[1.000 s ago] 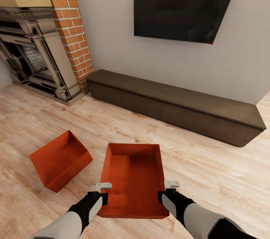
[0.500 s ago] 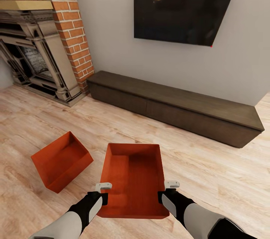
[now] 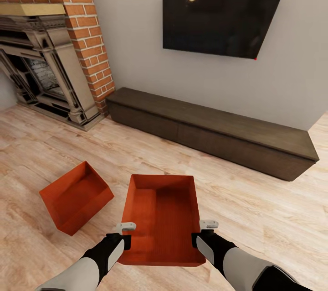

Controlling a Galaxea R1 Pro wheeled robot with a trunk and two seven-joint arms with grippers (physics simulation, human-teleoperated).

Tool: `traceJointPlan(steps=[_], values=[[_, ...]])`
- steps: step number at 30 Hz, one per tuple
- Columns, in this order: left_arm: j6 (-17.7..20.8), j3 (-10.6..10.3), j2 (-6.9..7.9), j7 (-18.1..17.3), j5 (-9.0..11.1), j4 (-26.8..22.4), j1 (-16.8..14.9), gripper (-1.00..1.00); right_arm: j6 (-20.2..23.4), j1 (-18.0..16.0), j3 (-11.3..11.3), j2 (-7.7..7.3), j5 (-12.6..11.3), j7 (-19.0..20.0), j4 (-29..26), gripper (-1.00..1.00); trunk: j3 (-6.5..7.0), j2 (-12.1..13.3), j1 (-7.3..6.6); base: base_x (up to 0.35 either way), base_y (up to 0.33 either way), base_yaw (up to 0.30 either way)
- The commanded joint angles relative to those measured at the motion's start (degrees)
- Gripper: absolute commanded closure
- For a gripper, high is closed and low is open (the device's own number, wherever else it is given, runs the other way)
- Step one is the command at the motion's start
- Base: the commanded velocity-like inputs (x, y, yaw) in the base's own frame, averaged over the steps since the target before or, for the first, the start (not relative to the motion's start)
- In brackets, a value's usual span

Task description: Move the two storage containers from the living room to the garage. In the garage, place one container on the floor and stack the other container on top of it (either order is fine).

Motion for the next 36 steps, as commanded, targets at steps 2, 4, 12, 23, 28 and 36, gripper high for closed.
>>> traceJointPlan(steps=[2,4,12,23,28,36], values=[[0.5,-0.3,0.05,1.4,-0.3,0.1,0.0,1.00,-3.1,-0.1,1.0,-0.05,0.7,-0.5,-0.3,1.00,0.32,0.8,-0.45,0.000,0.000,0.000],[0.5,-0.3,0.04,1.4,-0.3,0.1,0.0,1.00,-3.1,-0.1,1.0,-0.07,0.7,-0.5,-0.3,1.00,0.68,1.6,-0.89,0.000,0.000,0.000],[0.5,-0.3,0.11,1.4,-0.3,0.0,0.0,1.00,-3.1,-0.1,1.0,-0.05,0.7,-0.5,-0.3,1.00,2.11,4.8,-2.64,0.000,0.000,0.000],[0.5,-0.3,0.12,1.4,-0.3,0.0,0.0,1.00,-3.2,-0.1,1.0,-0.01,0.7,-0.5,-0.3,1.00,4.09,9.2,-5.06,0.000,0.000,0.000],[0.5,-0.3,0.12,1.4,-0.3,0.1,0.0,1.00,-3.2,-0.1,1.0,-0.09,0.7,-0.5,-0.3,1.00,4.99,11.2,-6.16,0.000,0.000,0.000],[0.5,-0.3,0.11,1.4,-0.3,0.1,0.0,1.00,-3.2,-0.1,1.0,-0.10,0.7,-0.5,-0.3,1.00,6.42,14.4,-7.91,0.000,0.000,0.000]])
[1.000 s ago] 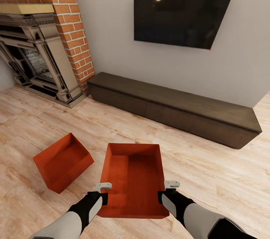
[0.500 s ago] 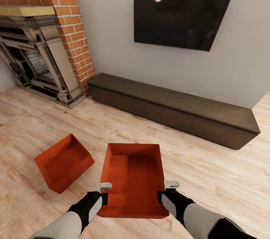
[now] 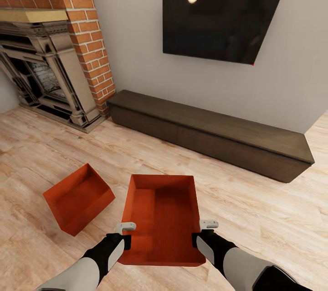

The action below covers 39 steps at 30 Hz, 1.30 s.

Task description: Move the two storage containers from the living room to the garage. In the garage, place one container on the floor and stack the other container on top of it (either order is fine).

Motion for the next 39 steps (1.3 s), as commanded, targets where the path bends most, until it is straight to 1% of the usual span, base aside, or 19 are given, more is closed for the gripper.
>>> traceJointPlan(steps=[1,39], values=[[0.5,-0.3,0.17,1.3,-0.3,0.1,0.0,1.00,-3.2,-0.1,0.9,-0.04,0.8,-0.5,-0.2,1.00,0.13,0.4,-0.22,0.000,0.000,0.000],[0.5,-0.4,0.23,1.2,-0.3,0.1,0.0,1.00,-3.5,-0.1,1.0,-0.10,1.0,-1.0,-0.3,1.00,6.96,15.6,-8.57,0.000,0.000,0.000]])
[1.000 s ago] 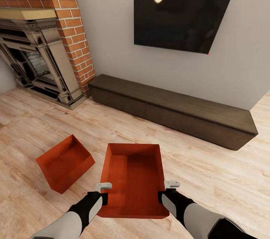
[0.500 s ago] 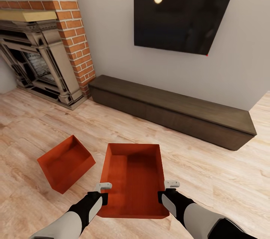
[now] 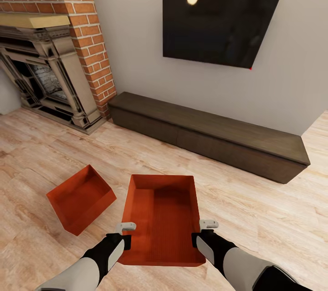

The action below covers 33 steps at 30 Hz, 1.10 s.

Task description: Move the two storage containers from the living room to the garage. In the garage, place one container on the floor and stack the other container on top of it (either order is fine).

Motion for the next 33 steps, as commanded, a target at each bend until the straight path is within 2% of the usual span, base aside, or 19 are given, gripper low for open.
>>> traceJointPlan(steps=[1,33], values=[[0.5,-0.3,0.21,1.3,-0.4,0.1,0.0,1.00,-3.6,-0.1,0.2,-0.09,1.9,-0.6,-0.1,1.00,0.12,0.4,-0.21,0.000,0.000,0.000],[0.5,-0.3,0.24,1.3,-0.4,0.1,0.0,1.00,-4.1,-0.1,0.2,-0.02,1.9,-0.6,-0.1,1.00,5.94,13.2,-7.24,0.000,0.000,0.000]])
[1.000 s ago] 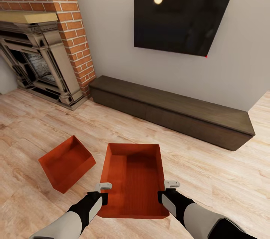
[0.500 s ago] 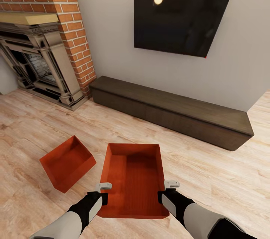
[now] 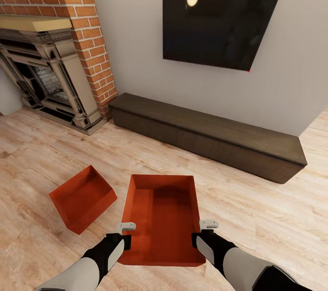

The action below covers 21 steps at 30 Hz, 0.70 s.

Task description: Move the two storage containers from the living room to the garage. In the garage, place one container on the floor and stack the other container on top of it (either order is fine).

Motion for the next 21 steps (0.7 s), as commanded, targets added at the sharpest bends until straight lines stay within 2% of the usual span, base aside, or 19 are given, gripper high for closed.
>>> traceJointPlan(steps=[1,3,8,21], values=[[0.5,-0.3,0.19,1.3,-0.4,0.1,0.0,1.00,-4.1,-0.1,0.3,-0.06,1.7,-0.6,-0.1,1.00,0.11,0.3,-0.20,0.000,0.000,0.000],[0.5,-0.3,0.19,1.3,-0.4,0.1,0.0,1.00,-4.1,-0.1,0.3,-0.06,1.7,-0.6,-0.1,1.00,0.48,1.1,-0.64,0.000,0.000,0.000],[0.4,-0.3,0.19,1.3,-0.4,0.1,0.0,1.00,-4.1,-0.1,0.3,-0.06,1.7,-0.7,-0.1,1.00,0.52,1.1,-0.64,0.000,0.000,0.000],[0.4,-0.4,0.12,1.3,-0.4,0.0,0.0,1.00,-4.1,-0.1,0.3,-0.06,1.7,-0.7,-0.1,1.00,1.60,1.1,-0.64,0.000,0.000,0.000]])
